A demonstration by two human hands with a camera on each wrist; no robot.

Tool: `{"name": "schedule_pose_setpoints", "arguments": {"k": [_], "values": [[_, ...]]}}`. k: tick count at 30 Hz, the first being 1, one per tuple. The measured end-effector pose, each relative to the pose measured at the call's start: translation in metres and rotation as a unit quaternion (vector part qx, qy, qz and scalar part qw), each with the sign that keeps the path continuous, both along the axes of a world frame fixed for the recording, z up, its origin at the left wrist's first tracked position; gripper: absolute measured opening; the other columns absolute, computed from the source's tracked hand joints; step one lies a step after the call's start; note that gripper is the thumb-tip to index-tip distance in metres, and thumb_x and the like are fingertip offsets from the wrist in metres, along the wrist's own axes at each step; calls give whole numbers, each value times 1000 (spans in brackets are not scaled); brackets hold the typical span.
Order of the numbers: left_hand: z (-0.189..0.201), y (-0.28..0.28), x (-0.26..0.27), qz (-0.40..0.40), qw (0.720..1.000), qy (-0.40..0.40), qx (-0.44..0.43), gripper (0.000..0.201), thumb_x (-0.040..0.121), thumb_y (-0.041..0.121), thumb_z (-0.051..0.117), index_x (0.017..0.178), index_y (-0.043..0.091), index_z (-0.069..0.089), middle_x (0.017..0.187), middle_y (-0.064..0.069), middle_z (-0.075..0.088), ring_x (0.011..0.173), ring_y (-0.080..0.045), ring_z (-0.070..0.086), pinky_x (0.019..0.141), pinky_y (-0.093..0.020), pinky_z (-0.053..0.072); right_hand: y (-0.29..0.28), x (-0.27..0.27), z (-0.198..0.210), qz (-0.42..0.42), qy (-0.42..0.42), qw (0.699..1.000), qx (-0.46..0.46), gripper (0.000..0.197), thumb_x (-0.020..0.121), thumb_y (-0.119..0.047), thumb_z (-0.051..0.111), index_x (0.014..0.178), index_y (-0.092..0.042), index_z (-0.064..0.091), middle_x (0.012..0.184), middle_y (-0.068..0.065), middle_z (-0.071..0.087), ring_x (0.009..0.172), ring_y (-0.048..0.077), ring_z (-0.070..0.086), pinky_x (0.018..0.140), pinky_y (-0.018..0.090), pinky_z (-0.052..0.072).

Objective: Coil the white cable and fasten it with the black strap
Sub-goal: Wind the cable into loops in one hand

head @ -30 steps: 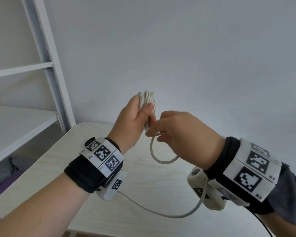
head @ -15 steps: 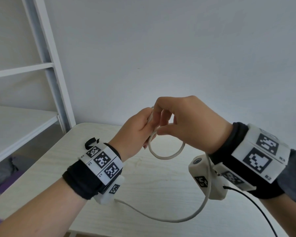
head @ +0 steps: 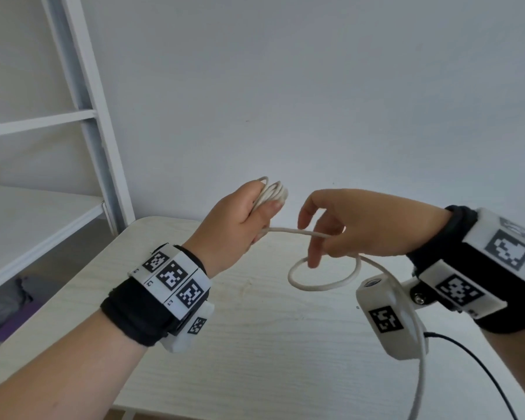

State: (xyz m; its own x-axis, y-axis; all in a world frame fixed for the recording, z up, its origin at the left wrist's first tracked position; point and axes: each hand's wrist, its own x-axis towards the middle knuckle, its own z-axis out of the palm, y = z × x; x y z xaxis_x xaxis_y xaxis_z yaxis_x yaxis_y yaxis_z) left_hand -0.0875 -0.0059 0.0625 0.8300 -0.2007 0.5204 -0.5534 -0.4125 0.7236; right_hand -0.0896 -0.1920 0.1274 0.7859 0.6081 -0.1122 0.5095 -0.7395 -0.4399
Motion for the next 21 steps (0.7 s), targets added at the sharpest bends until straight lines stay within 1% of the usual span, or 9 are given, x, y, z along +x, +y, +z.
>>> {"name": "schedule_pose_setpoints", "arguments": {"k": [1,4,6,8,11,14,16,19,21], "values": [[0,1,1,-2,1000,4,-4,29,94,33,45,72,17,37,45,11,38,42,-7,33,45,-32,35,-2,1,2,9,14,1000,-9,26,78,-4,55,95,-24,54,79,-13,75,64,9,56,68,37,49],[-2,5,2,-7,1000,21,-19,31,94,32,46,75,10,38,50,10,35,43,-9,31,45,-35,33,-11,3,8,35,41,998,-36,15,82,-8,57,84,-22,61,81,-12,75,76,10,62,76,28,48],[-2,7,2,-18,998,39,-35,35,92,34,47,77,4,38,53,5,33,43,-9,29,46,-36,31,-18,3,13,32,42,998,-43,12,83,-11,59,82,-22,63,81,-12,75,85,11,66,86,29,48],[-3,9,1,-34,997,59,-38,35,91,35,47,78,2,40,53,5,35,41,-8,29,44,-34,30,-23,6,16,17,27,998,-48,13,83,-11,59,82,-23,63,80,-13,75,86,7,66,92,31,47],[-6,13,2,-50,994,89,-36,30,91,35,49,77,8,45,47,11,38,39,-7,30,40,-25,31,-30,14,18,-31,-24,997,-59,13,82,-15,62,78,-28,64,74,-14,75,85,7,67,92,35,47],[-8,17,3,-75,988,122,-51,28,93,32,50,73,12,45,47,11,37,38,-8,29,40,-23,29,-34,23,16,-80,-86,992,-39,10,83,-22,64,75,-27,65,67,-15,74,79,10,69,87,41,51],[-7,19,2,-87,983,150,-60,27,95,25,47,71,15,45,47,9,36,38,-7,27,40,-22,28,-35,29,13,-101,-129,986,-27,11,84,-26,63,74,-28,64,62,-17,72,73,8,68,76,35,52],[-4,23,1,-97,975,185,-80,26,97,19,43,72,11,43,45,8,34,36,-7,24,38,-20,28,-38,38,7,-116,-193,974,-12,11,84,-27,62,74,-29,62,59,-14,71,51,-4,55,55,24,39],[-4,27,1,-108,968,203,-101,27,96,21,46,73,8,42,45,6,32,34,-7,22,37,-19,27,-43,44,3,-121,-219,967,53,9,83,-26,64,74,-27,65,62,-12,71,49,-5,56,55,23,42]]}}
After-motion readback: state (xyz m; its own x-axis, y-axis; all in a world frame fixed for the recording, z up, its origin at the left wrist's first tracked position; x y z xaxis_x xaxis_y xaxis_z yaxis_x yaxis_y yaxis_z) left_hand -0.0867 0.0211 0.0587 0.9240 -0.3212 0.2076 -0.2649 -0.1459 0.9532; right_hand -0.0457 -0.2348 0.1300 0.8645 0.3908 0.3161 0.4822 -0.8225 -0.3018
